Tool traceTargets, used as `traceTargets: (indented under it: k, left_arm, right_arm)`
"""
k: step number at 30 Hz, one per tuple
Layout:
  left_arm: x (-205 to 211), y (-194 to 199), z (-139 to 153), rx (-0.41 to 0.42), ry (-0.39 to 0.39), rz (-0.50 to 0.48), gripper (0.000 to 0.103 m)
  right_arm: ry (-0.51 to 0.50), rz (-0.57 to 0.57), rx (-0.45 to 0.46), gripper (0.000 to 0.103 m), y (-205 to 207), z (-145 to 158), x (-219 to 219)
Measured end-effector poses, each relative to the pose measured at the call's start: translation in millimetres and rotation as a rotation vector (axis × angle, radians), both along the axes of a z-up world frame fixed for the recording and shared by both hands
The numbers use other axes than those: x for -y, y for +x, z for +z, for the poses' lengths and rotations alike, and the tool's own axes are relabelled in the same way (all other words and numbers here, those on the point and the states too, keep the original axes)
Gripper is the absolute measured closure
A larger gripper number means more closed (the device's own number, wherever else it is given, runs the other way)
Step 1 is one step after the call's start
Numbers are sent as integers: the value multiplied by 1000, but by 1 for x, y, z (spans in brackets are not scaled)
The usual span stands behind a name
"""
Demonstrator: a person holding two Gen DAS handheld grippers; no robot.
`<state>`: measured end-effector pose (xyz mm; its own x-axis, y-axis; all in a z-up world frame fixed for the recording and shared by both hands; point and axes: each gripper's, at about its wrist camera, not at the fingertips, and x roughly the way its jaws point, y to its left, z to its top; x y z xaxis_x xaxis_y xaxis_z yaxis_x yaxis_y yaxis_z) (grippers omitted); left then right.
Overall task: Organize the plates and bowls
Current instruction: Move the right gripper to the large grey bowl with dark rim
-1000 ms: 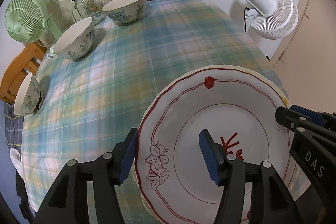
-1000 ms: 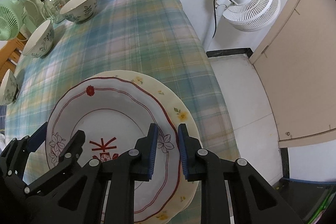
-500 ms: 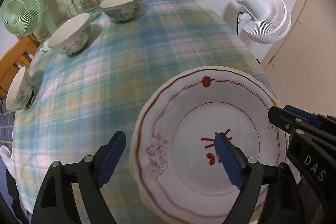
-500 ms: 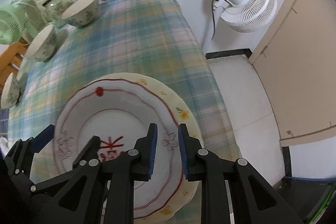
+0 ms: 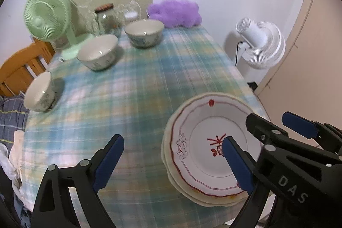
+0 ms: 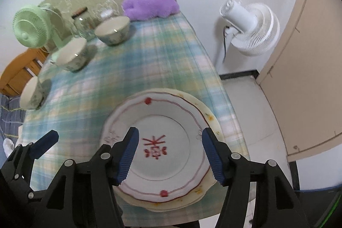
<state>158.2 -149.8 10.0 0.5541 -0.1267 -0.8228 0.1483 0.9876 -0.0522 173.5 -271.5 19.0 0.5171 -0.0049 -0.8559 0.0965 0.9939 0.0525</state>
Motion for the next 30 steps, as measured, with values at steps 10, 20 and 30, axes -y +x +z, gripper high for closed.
traceTargets:
  k: [10,20,30]
  left_arm:
    - [-40,6,13,66,3,141,10]
    - [-107,7,8,46,2,255,12]
    - [-186,22,7,57,3,188,14]
  right_arm:
    - [22,131,93,38,16,21,-43]
    - [-9,248,89,38,27,21,-115]
    - [-25,187,100,38,35,22,-196]
